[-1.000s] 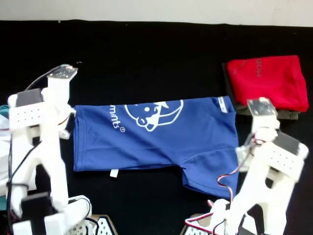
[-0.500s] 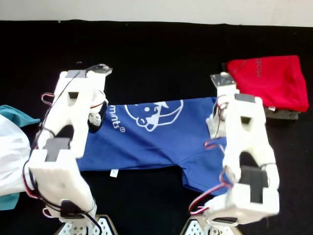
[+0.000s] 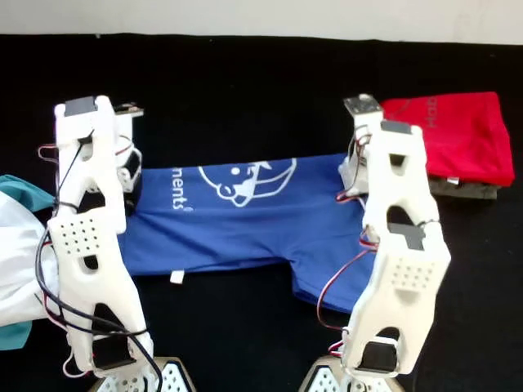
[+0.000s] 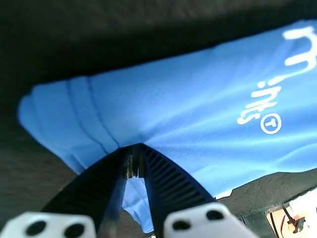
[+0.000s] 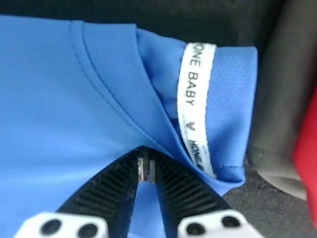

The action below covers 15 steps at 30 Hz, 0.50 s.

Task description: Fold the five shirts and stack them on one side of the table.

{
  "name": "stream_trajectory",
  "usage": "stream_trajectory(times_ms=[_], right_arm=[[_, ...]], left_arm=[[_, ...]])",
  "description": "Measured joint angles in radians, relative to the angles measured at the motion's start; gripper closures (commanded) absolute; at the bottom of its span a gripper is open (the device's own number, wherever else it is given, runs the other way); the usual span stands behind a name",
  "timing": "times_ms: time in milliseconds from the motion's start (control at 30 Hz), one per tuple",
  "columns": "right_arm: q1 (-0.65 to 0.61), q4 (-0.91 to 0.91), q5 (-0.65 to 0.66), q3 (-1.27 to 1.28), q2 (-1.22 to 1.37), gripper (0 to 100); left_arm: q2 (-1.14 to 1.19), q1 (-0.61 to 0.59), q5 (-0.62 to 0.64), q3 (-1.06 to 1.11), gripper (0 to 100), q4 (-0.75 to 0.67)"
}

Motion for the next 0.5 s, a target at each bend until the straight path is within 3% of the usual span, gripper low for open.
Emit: stream_trajectory(times_ms=[100,233,500], right_arm=[[-0.006,0.104,0.000,-0.124,0.037,97.7],[0.000,0.282,-0.002,-0.301,0.040,97.7],[-0.006,0.500,-0.008,-0.503,-0.064,97.7]], left_arm=[[0.071,-0.023,-0.002,-0.141,99,0.008],[0.072,-0.058,-0.006,-0.170,99,0.011],[-0.195,-0.078,-0.018,0.063,99,-0.002]])
